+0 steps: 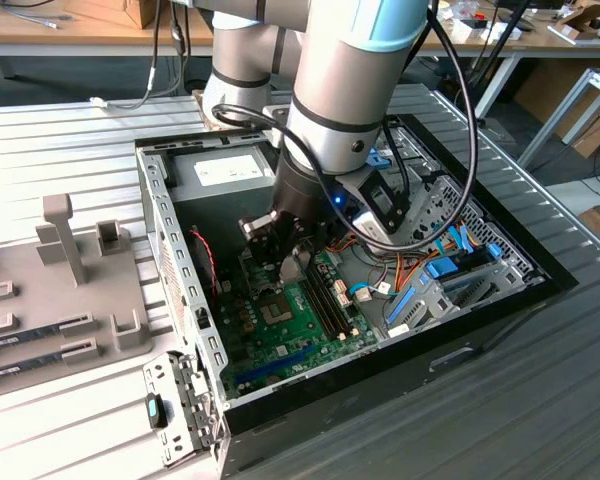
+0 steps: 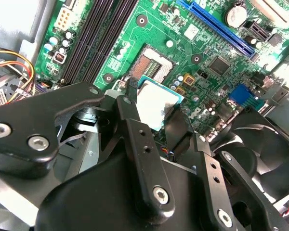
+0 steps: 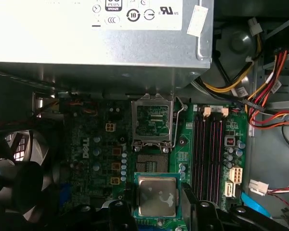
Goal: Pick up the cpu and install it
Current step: 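Pick up the cpu and move it towards the insertion slot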
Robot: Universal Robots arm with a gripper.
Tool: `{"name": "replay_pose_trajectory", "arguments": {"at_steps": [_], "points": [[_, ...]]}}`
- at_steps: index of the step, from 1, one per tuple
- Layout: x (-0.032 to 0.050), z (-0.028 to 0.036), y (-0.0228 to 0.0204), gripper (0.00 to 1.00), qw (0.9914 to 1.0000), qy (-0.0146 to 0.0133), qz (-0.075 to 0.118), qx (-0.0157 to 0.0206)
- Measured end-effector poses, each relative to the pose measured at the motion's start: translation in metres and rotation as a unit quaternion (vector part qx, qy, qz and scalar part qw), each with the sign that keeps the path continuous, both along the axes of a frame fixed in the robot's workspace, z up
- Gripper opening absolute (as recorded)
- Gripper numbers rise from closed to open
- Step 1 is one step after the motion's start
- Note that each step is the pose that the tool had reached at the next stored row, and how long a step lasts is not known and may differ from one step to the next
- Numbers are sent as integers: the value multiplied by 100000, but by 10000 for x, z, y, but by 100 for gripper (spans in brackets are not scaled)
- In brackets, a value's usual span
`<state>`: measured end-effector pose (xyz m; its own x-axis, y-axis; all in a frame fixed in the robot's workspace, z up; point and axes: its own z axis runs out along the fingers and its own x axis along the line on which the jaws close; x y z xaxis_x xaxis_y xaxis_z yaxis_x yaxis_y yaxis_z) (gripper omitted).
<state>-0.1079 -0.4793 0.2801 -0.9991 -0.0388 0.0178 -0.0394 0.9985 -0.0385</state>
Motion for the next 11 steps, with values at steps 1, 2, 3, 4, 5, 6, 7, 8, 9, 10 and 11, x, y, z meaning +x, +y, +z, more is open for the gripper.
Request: {"name": "replay_pose_trajectory", "arguments": {"at_steps": [1, 2, 3, 4, 5, 6, 7, 8, 9, 10, 11], "points": [[1, -4, -6, 47, 100000, -2, 3, 2], [1, -6, -11, 47, 100000, -2, 2, 0], [2, -9, -14, 47, 100000, -3, 2, 4], [5, -13, -19, 47, 100000, -5, 5, 7], [8, -17, -22, 47, 100000, -6, 3, 11], [12, -19, -25, 47, 100000, -2, 3, 3], [16, -21, -27, 47, 100000, -1, 1, -4], [27, -30, -33, 47, 100000, 1, 1, -5], [31, -36, -37, 47, 100000, -1, 0, 1], [38, -44, -42, 47, 100000, 0, 0, -2], [41, -50, -46, 47, 100000, -4, -2, 4]]}}
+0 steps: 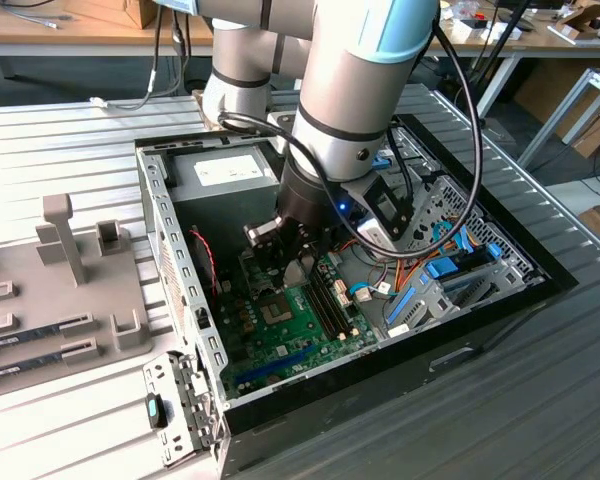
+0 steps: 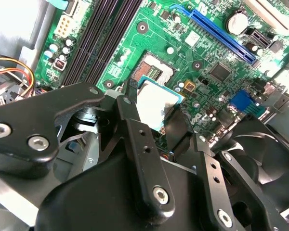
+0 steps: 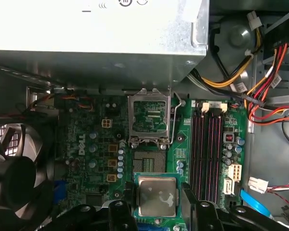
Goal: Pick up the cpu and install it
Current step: 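Pick up the cpu and move it towards the insertion slot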
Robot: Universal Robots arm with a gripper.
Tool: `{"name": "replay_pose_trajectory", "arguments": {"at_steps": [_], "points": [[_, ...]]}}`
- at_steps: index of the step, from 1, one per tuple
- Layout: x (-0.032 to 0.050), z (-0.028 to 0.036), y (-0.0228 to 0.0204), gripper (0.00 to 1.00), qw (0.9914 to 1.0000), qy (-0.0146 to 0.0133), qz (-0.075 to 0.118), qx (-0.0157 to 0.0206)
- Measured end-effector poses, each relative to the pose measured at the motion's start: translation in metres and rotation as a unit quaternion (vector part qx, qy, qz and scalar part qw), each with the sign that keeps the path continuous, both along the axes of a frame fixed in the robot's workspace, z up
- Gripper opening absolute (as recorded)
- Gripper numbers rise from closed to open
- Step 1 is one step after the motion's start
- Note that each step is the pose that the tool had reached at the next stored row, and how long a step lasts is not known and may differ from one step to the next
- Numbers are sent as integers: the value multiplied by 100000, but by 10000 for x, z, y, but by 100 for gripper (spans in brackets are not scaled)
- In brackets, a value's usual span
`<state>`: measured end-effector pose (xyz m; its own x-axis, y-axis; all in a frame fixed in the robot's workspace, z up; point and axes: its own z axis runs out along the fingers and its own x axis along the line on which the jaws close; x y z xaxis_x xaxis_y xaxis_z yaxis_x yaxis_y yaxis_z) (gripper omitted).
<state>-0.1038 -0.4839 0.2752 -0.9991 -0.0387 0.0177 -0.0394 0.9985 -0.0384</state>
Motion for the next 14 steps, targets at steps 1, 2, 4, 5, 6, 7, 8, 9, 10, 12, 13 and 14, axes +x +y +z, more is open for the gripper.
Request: {"name": "replay_pose_trajectory", "arguments": {"at_steps": [1, 2, 4, 5, 6, 7, 8, 9, 10, 12, 13, 14], "points": [[1, -3, -3, 47, 100000, 1, 1, 2], [1, -5, -6, 47, 100000, 2, 3, -1], [2, -10, -16, 47, 100000, 5, 3, -8], [3, -15, -27, 47, 100000, 2, 4, -6], [3, -22, -42, 47, 100000, 3, 3, -9], [3, -27, -55, 47, 100000, 1, 1, -7], [3, -29, -63, 47, 100000, 4, 3, -10], [3, -31, -69, 47, 100000, 4, 3, -9], [3, -34, -78, 47, 100000, 3, 3, -5], [3, -42, -103, 47, 100000, 3, 1, -8], [3, -43, -108, 47, 100000, 6, 2, -13], [3, -47, -118, 47, 100000, 3, -2, -8]]}}
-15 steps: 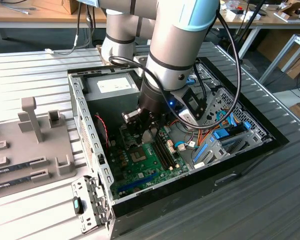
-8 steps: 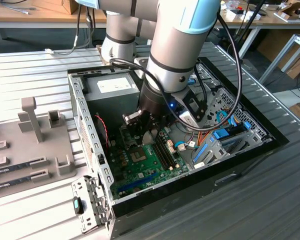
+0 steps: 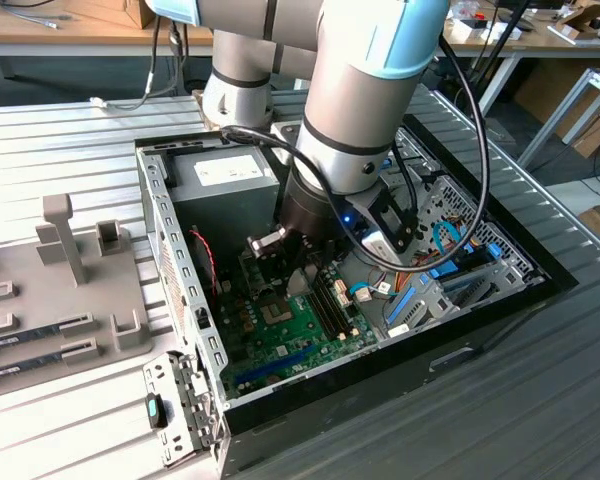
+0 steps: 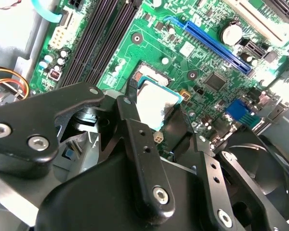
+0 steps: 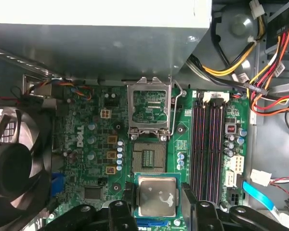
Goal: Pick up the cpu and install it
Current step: 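Pick up the cpu and move it towards the insertion slot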
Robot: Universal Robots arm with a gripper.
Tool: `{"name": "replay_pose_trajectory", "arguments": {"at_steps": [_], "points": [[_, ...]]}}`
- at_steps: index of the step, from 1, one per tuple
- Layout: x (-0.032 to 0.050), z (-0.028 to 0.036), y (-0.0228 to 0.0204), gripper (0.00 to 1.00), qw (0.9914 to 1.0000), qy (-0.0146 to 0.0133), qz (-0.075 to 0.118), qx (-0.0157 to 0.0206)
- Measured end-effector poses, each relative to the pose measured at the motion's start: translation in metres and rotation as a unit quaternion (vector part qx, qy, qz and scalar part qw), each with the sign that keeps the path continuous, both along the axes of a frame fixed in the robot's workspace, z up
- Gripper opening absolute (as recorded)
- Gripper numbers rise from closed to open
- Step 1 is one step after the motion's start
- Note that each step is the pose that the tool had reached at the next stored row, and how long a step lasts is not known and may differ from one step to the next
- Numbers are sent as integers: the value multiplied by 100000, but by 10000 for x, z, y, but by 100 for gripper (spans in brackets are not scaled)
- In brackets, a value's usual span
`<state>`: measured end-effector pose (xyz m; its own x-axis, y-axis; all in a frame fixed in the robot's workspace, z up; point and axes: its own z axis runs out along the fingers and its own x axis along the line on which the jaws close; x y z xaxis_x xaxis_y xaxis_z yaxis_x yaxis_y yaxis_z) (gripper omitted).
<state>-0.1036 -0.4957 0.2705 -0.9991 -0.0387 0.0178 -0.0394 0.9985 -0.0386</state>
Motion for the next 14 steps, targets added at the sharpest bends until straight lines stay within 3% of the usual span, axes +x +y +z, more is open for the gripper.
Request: {"name": "replay_pose_trajectory", "arguments": {"at_steps": [14], "points": [[2, -59, -37, 47, 100000, 0, 5, -4]]}}
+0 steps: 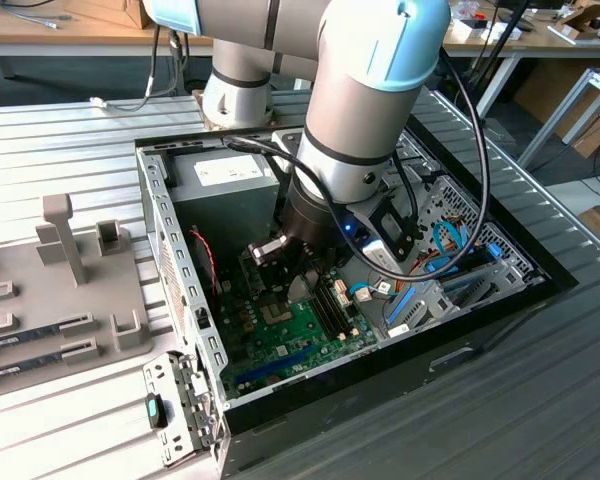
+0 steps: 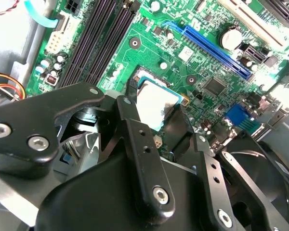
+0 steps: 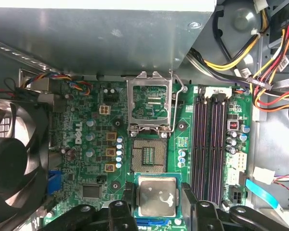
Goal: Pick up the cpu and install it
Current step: 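Pick up the cpu and move it towards the insertion slot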
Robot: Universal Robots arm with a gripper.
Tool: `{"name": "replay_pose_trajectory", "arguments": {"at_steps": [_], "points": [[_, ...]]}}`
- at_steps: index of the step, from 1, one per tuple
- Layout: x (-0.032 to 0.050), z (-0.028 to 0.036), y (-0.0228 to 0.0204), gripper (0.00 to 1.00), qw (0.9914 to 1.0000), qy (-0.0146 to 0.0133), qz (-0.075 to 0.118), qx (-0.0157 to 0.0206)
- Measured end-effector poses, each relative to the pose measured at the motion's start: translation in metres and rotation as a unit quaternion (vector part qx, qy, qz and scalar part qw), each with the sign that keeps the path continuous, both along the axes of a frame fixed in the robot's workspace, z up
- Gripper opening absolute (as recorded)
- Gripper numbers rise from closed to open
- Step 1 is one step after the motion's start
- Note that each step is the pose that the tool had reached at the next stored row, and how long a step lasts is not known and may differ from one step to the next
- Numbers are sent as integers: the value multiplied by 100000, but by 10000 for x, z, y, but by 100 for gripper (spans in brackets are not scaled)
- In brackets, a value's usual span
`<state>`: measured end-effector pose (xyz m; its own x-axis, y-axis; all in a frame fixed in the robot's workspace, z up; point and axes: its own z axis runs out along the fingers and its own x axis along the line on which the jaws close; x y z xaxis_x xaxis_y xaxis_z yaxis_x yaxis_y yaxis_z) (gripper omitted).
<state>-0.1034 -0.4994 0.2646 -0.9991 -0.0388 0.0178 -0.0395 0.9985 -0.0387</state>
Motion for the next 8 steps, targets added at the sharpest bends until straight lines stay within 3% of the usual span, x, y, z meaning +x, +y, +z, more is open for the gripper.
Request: {"name": "replay_pose_trajectory", "arguments": {"at_steps": [8], "points": [[0, -19, -2, 47, 100000, -1, -1, 4]]}}
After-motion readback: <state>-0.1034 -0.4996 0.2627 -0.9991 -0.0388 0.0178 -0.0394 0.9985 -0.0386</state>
